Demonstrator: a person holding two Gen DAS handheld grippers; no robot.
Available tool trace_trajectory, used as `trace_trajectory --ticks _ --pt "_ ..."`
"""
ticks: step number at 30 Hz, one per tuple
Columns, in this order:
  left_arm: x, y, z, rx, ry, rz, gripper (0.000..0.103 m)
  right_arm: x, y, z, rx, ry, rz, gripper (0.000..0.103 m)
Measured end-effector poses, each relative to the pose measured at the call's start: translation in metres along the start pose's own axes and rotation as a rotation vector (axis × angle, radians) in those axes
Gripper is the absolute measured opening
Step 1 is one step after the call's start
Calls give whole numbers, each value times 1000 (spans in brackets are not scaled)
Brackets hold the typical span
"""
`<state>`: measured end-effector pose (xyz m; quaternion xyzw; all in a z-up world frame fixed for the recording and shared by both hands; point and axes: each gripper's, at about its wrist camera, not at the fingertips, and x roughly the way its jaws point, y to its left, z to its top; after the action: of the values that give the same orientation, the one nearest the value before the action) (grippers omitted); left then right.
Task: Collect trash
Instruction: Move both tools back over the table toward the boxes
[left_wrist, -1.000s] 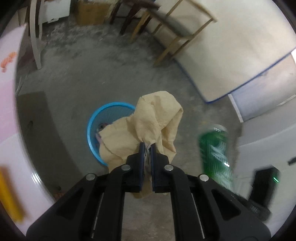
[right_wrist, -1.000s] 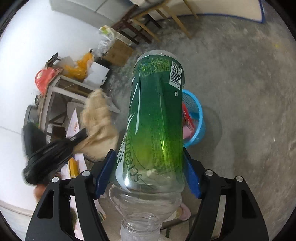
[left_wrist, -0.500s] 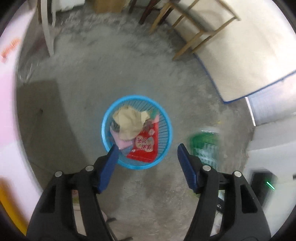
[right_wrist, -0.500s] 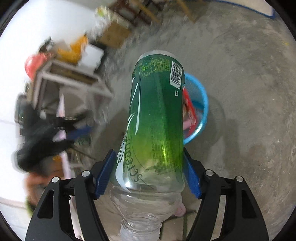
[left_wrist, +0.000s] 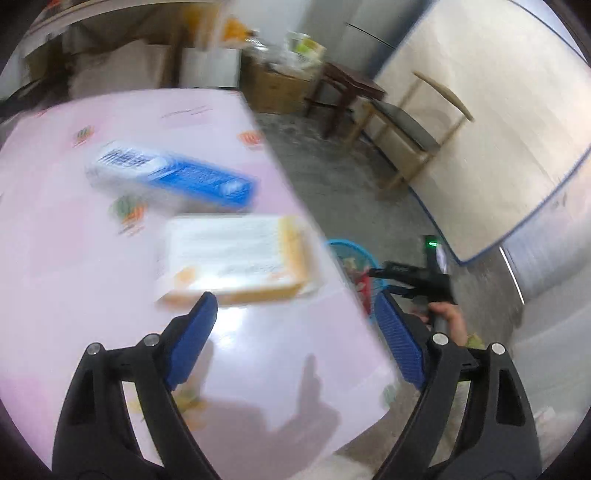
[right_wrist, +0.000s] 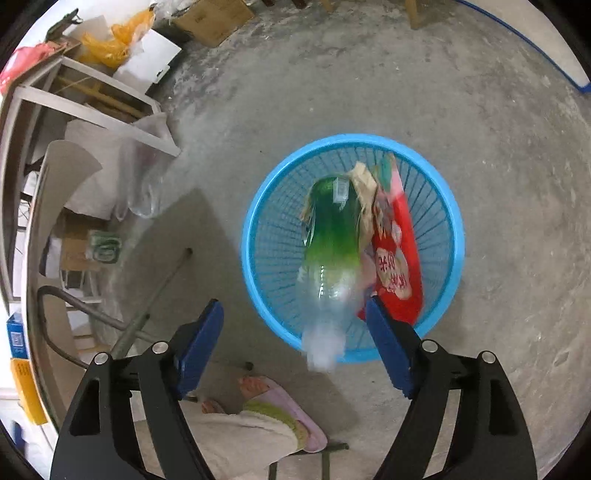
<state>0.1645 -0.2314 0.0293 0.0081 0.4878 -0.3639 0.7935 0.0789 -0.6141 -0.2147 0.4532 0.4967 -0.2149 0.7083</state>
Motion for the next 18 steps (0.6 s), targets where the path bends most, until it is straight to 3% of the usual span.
trace_trajectory --ticks 6,10,14,18 --pt "-31 50 -51 -85 -66 64 83 -47 -7 -27 5 -76 30 77" --pt "-35 67 -65 -122 -93 91 83 -93 9 -43 -42 -148 67 77" --pt "-49 87 -76 -157 -134 113 83 -145 68 -60 -215 -216 127 77" --pt "-56 100 -86 -174 -187 131 83 -169 149 -82 -434 -220 246 77"
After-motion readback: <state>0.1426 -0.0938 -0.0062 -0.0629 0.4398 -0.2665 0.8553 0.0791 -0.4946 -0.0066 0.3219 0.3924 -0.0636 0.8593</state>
